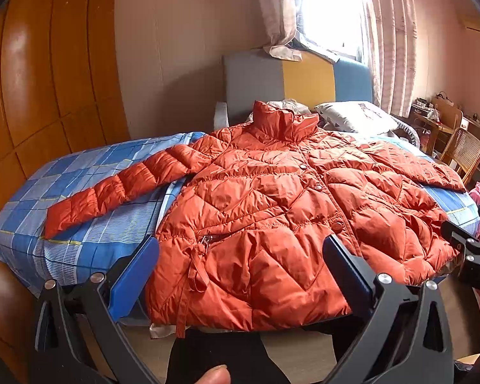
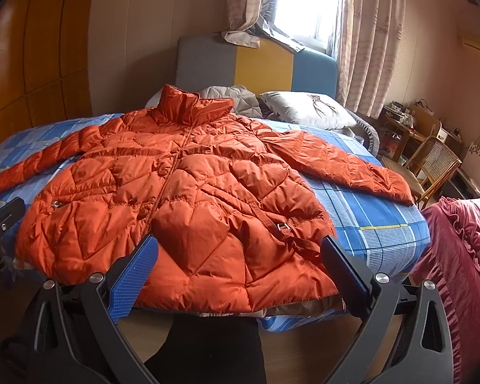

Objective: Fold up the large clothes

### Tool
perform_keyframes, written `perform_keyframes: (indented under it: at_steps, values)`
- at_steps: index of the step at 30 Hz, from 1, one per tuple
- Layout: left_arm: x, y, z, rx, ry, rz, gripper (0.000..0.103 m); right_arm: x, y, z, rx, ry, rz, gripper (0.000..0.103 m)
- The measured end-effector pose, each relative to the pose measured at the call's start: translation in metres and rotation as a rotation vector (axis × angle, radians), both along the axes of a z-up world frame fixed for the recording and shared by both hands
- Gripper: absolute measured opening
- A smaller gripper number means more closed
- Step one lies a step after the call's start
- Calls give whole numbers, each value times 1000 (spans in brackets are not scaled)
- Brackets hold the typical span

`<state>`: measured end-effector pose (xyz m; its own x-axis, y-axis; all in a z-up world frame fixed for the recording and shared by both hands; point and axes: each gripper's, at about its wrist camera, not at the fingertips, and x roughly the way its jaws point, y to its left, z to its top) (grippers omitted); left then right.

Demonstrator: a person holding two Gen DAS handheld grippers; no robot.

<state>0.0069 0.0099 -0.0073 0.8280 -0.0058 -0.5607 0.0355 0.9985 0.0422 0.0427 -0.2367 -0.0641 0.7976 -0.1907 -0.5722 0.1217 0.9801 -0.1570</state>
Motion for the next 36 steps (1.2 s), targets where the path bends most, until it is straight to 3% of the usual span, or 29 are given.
perform_keyframes:
  at_steps: [36]
  values:
    - [10, 15, -6, -43, 21, 48, 101, 14, -19, -16, -7, 53, -43, 100]
